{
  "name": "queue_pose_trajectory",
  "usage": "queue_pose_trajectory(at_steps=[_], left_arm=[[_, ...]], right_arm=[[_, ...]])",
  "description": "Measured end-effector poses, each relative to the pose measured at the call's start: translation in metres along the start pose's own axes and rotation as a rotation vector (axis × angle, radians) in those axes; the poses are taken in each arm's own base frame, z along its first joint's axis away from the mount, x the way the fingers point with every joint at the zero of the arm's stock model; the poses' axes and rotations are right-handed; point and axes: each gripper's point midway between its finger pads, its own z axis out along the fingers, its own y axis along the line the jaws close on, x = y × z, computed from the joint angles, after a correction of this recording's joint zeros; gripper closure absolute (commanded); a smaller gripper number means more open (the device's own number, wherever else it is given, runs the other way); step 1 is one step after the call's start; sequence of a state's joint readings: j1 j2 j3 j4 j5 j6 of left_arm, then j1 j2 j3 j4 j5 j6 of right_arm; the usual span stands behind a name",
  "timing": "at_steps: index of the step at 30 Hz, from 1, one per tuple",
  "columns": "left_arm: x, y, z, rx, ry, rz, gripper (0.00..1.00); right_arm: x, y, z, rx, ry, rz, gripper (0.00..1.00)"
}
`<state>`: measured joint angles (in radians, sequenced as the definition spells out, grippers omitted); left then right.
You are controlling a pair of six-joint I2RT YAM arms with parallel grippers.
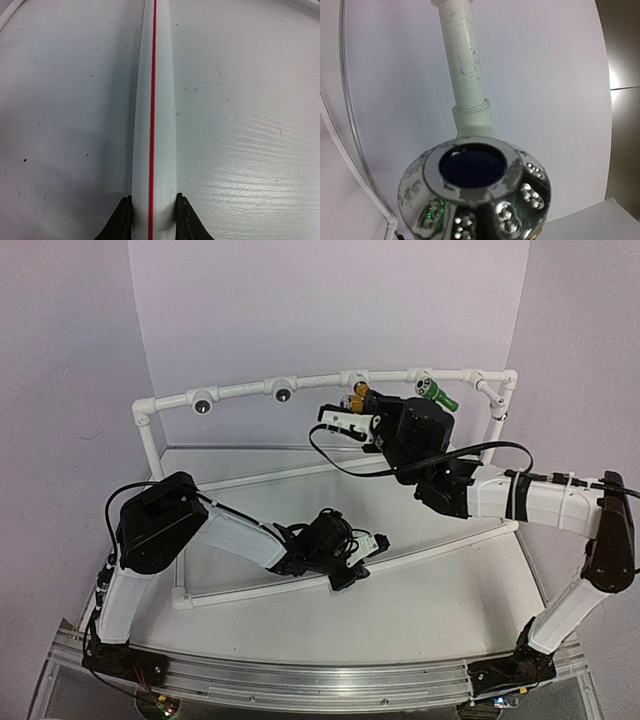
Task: Install the water faucets
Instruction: Screw the water faucet onto the adaptor.
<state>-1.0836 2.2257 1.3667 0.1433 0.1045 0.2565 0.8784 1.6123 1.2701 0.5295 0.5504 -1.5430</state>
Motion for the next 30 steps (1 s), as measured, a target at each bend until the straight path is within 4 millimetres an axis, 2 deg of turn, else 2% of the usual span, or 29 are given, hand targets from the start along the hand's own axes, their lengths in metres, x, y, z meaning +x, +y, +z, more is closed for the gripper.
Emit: queue_pose_trajectory(at_steps=[30], left_arm=[[-0.0021,-0.0008,0.0032,0.035,0.097,-0.009,1.00]], right_arm=[[-0.0009,-0.0001,-0.0052,0.039,0.053,0.167,1.00]])
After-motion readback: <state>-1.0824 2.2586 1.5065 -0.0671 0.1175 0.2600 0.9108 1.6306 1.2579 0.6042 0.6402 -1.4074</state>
